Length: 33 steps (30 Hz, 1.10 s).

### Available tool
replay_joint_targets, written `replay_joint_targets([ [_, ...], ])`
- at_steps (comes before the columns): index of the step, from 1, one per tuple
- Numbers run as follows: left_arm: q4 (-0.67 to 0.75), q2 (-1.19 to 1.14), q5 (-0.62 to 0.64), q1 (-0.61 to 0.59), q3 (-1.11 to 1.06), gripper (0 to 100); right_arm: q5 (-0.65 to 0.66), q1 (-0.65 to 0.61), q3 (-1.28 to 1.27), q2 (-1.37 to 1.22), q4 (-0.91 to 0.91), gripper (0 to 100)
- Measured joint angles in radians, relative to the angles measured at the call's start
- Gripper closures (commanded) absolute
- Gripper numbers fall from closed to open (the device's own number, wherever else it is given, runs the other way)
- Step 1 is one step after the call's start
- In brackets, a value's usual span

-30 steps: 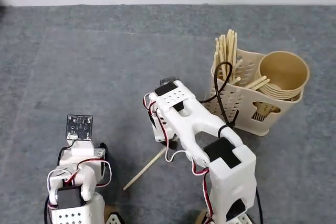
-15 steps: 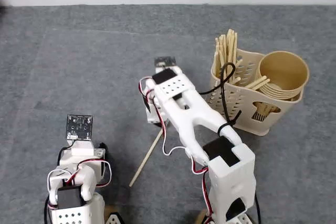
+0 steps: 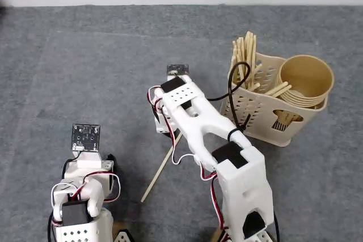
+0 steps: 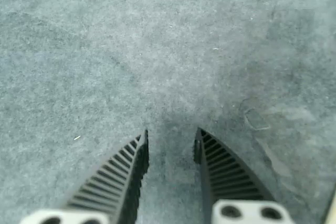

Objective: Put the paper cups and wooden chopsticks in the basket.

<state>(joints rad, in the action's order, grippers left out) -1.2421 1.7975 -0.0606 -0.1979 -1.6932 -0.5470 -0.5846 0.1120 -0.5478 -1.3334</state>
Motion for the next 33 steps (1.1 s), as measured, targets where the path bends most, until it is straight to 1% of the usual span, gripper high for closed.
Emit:
replay_joint_targets([
  [1, 0.000, 0.000, 0.000, 0.000, 0.000, 86, 0.000, 0.000, 0.002, -0.003, 0.000, 89.4],
  [3, 0.000, 0.000, 0.000, 0.000, 0.000, 86, 0.000, 0.000, 0.002, -0.006, 0.000, 98.4],
  [4, 0.000, 0.000, 0.000, 0.000, 0.000, 86, 0.000, 0.003, 0.002, -0.006, 0.000, 99.6],
  [6, 0.000, 0.000, 0.000, 0.000, 0.000, 86, 0.000, 0.006, 0.000, -0.006, 0.000, 97.0],
  [8, 0.000, 0.000, 0.000, 0.000, 0.000, 86, 0.000, 0.005, 0.002, -0.006, 0.000, 99.5],
  [15, 0.000, 0.000, 0.000, 0.000, 0.000, 86, 0.000, 0.002, 0.064, -0.012, 0.000, 99.1],
  [19, 0.000, 0.000, 0.000, 0.000, 0.000, 86, 0.003, 0.002, 0.203, -0.012, -0.098, 99.1],
  [26, 0.000, 0.000, 0.000, 0.000, 0.000, 86, 0.110, 0.002, 0.617, -0.012, -0.408, 99.1],
  [29, 0.000, 0.000, 0.000, 0.000, 0.000, 86, 0.173, 0.023, 0.747, -0.006, -0.417, 99.1],
  [33, 0.000, 0.000, 0.000, 0.000, 0.000, 86, 0.298, 0.069, 0.813, 0.074, -0.419, 99.1],
])
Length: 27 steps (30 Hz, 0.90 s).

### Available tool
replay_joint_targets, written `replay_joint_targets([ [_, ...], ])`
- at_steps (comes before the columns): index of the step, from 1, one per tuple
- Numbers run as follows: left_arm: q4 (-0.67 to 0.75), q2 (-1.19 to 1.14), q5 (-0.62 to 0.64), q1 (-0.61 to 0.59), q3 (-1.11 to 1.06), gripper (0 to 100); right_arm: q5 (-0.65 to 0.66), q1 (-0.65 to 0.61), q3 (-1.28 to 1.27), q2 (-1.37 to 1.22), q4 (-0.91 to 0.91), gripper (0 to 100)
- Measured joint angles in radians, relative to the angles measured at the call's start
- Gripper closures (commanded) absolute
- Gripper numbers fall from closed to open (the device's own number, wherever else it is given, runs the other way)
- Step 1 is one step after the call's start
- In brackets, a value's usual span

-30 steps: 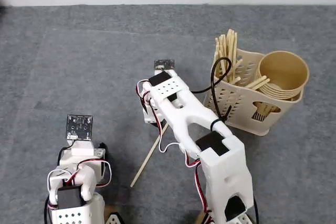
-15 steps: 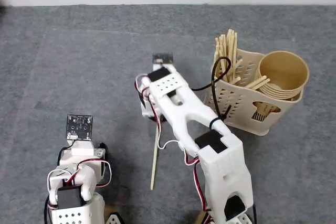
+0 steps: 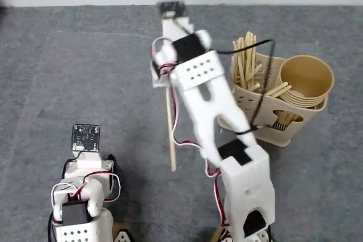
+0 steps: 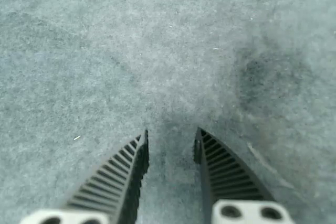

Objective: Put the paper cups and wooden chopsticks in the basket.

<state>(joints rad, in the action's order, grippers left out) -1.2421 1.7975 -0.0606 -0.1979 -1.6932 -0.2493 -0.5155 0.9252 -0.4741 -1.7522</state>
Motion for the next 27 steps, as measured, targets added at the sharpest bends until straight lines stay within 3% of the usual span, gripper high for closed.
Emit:
replay_joint_targets([
  [10, 0.000, 0.000, 0.000, 0.000, 0.000, 86, 0.147, 0.098, 0.018, 0.427, 0.015, 99.1],
  [16, 0.000, 0.000, 0.000, 0.000, 0.000, 86, 0.230, 0.210, 0.020, 0.646, 0.195, 99.1],
  [21, 0.000, 0.000, 0.000, 0.000, 0.000, 86, 0.262, 0.348, 0.032, 0.724, 0.334, 99.1],
  [27, 0.000, 0.000, 0.000, 0.000, 0.000, 86, 0.264, 0.453, 0.000, 0.729, 0.359, 99.1],
])
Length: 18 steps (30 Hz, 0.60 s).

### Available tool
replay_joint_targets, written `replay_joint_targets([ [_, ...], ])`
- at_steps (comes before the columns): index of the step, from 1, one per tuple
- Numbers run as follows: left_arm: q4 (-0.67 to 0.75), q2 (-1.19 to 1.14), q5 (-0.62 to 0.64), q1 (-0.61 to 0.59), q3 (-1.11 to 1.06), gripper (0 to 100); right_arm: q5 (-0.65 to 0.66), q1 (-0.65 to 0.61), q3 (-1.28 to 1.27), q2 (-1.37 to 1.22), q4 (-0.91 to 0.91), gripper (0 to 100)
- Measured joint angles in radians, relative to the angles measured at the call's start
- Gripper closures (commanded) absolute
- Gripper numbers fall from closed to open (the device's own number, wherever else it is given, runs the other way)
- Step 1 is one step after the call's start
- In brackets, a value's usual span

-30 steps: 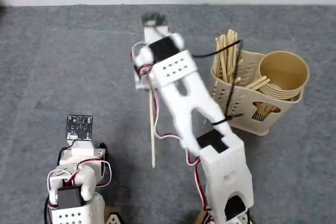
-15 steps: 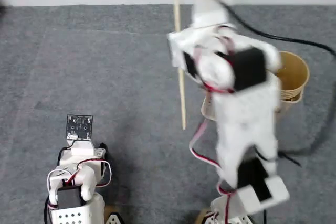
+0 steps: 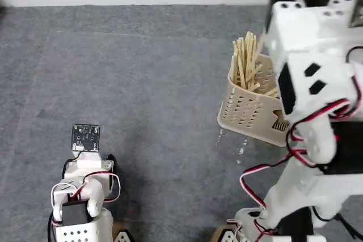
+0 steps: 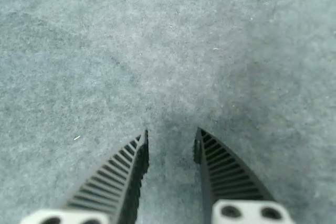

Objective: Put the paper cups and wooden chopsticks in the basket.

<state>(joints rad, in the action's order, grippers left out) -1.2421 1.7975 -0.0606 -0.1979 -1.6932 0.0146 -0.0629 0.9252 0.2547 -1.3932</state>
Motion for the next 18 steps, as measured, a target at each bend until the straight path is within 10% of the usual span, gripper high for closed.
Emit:
replay_joint_targets([
  [18, 0.000, 0.000, 0.000, 0.000, 0.000, 86, -0.008, 0.048, -0.474, -0.002, 0.304, 99.1],
])
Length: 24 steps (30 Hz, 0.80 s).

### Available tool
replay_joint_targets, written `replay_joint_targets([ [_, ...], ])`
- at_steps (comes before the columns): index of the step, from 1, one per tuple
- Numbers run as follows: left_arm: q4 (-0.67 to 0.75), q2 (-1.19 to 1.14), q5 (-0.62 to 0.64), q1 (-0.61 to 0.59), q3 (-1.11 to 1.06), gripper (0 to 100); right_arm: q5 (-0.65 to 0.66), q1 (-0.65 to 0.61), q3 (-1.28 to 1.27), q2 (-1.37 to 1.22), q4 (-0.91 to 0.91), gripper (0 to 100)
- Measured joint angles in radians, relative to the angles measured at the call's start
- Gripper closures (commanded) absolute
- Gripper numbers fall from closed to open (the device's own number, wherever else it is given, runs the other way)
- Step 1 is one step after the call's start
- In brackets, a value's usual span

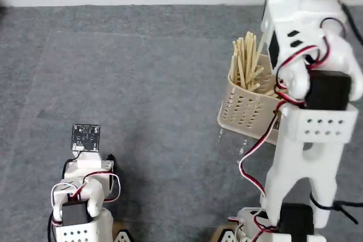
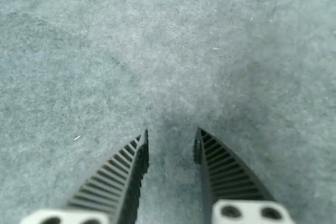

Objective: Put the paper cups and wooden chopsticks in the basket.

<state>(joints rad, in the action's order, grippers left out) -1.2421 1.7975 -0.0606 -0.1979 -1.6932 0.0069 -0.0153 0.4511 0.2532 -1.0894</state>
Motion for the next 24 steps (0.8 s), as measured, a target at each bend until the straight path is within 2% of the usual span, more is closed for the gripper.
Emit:
replay_joint_targets([
  [5, 0.000, 0.000, 0.000, 0.000, 0.000, 86, -0.002, 0.005, -0.103, 0.000, 0.006, 98.6],
  [11, 0.000, 0.000, 0.000, 0.000, 0.000, 86, -0.002, 0.002, -0.118, 0.000, 0.008, 84.6],
  [17, 0.000, 0.000, 0.000, 0.000, 0.000, 86, -0.002, -0.012, -0.118, 0.026, -0.046, 85.1],
  [22, 0.000, 0.000, 0.000, 0.000, 0.000, 86, -0.002, -0.054, -0.118, 0.144, -0.087, 85.3],
  [24, 0.000, 0.000, 0.000, 0.000, 0.000, 86, -0.002, -0.057, -0.118, 0.187, -0.115, 88.3],
])
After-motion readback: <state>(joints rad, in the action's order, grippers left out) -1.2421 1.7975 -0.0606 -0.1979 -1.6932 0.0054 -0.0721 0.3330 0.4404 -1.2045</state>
